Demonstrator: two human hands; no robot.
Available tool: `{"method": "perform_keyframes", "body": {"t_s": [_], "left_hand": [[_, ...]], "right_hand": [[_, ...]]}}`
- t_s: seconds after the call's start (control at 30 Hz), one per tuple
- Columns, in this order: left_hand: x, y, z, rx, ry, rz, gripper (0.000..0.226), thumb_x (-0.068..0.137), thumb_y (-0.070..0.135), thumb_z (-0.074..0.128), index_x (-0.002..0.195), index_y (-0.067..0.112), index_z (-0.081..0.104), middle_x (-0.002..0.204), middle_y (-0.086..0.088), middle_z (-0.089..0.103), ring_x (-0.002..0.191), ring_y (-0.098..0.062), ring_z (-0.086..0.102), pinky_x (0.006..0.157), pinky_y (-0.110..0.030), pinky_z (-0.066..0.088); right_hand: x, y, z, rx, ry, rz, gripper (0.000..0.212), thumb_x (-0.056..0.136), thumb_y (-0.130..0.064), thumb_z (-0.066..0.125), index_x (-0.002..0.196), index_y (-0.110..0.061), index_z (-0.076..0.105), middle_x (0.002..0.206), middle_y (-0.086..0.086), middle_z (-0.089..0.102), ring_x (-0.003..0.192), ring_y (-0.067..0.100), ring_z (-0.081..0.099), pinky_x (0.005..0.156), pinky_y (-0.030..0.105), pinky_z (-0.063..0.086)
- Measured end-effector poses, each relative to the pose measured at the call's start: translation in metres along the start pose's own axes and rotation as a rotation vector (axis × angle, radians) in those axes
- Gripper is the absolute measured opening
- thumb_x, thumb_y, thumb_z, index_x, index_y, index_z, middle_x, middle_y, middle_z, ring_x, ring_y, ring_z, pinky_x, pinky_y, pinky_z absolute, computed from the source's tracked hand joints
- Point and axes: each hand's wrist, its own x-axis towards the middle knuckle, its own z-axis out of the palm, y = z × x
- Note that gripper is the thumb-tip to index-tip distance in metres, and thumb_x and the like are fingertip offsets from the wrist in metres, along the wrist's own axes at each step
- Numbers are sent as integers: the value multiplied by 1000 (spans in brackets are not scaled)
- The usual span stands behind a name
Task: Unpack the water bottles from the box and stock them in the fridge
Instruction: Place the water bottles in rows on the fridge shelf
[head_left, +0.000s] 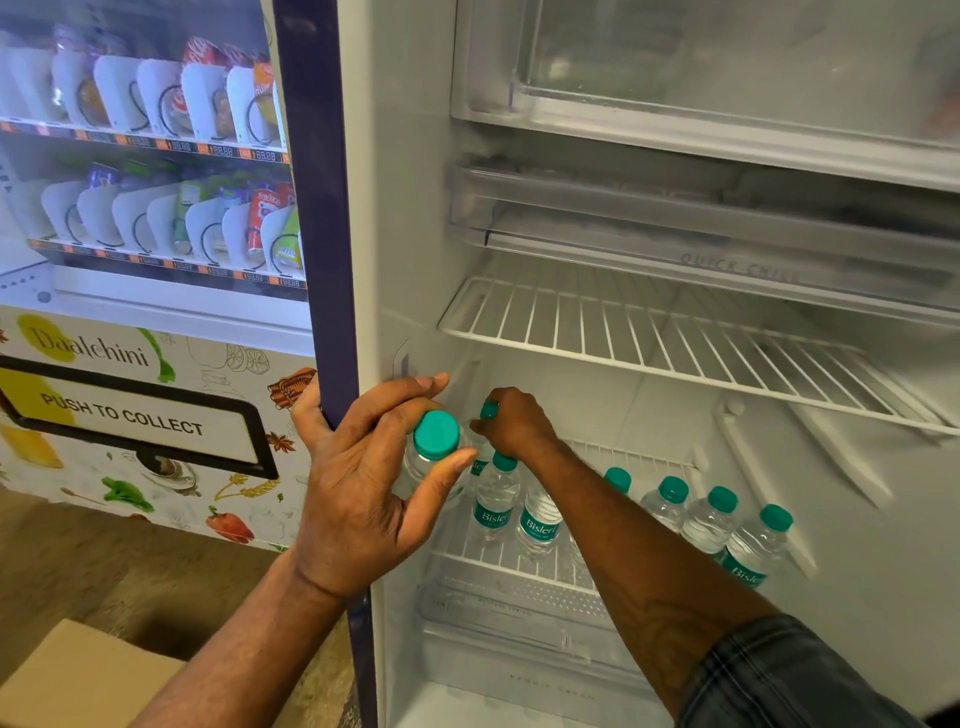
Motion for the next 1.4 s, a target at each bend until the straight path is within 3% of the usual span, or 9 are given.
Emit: {"method": "perform_keyframes", "body": {"t_s": [0.17, 0.6, 0.7, 0.97, 1.1, 1.2, 1.3, 1.4], "left_hand": [[1, 0, 0, 6, 4, 11, 38, 102, 49, 57, 118, 14, 59, 130, -3, 64, 126, -13, 55, 108, -48, 25], [1, 0, 0, 8, 1, -1, 39, 103, 49, 56, 118, 14, 58, 129, -6, 66, 124, -16, 57, 104, -55, 28], [0, 0, 0, 11, 0, -2, 38, 102, 49, 57, 118, 14, 58, 128, -8, 68, 123, -18, 58, 103, -58, 29], [1, 2, 0, 14, -4, -12, 40, 103, 50, 55, 118, 14, 58, 129, -7, 67, 123, -18, 58, 110, -47, 24], [2, 2, 0, 21, 5, 3, 38, 103, 49, 56, 117, 14, 58, 128, -8, 68, 122, -18, 59, 105, -54, 28], [2, 2, 1, 31, 5, 4, 38, 103, 49, 56, 117, 14, 58, 127, -8, 69, 121, -18, 59, 104, -53, 29], [2, 2, 0, 34, -2, -3, 38, 102, 49, 57, 117, 14, 58, 127, -9, 69, 121, -19, 59, 104, -52, 29], [2, 2, 0, 38, -3, 4, 38, 102, 49, 57, 117, 14, 58, 127, -8, 69, 121, -18, 59, 104, -53, 29]], "right_hand": [[0, 2, -2, -80, -14, -47, 49, 90, -38, 67, 131, -16, 53, 129, 8, 59, 110, 27, 59, 94, 36, 51], [1, -1, -6, -165, -60, -102, 44, 93, -32, 63, 134, -18, 51, 129, 8, 59, 108, 26, 60, 92, 35, 50], [0, 0, -8, -104, -76, -82, 47, 91, -32, 66, 133, -17, 50, 130, 9, 57, 110, 27, 59, 94, 36, 51], [-2, -4, -9, 95, -50, -16, 55, 94, -41, 60, 139, -14, 46, 138, 9, 53, 118, 29, 57, 98, 37, 48], [-7, -5, -24, 197, 23, -32, 55, 97, -44, 55, 142, -14, 44, 144, 10, 50, 125, 29, 53, 104, 39, 46], [-22, -11, -39, 328, 133, -59, 46, 98, -37, 55, 138, -17, 48, 142, 9, 52, 125, 27, 53, 104, 40, 47], [-52, -19, -51, 431, 200, -118, 37, 98, -22, 57, 135, -20, 52, 142, 4, 52, 127, 23, 52, 101, 31, 45], [-94, -18, -59, 490, 96, -264, 47, 93, 3, 55, 131, -25, 54, 138, -4, 54, 129, 16, 50, 105, 30, 44]]}}
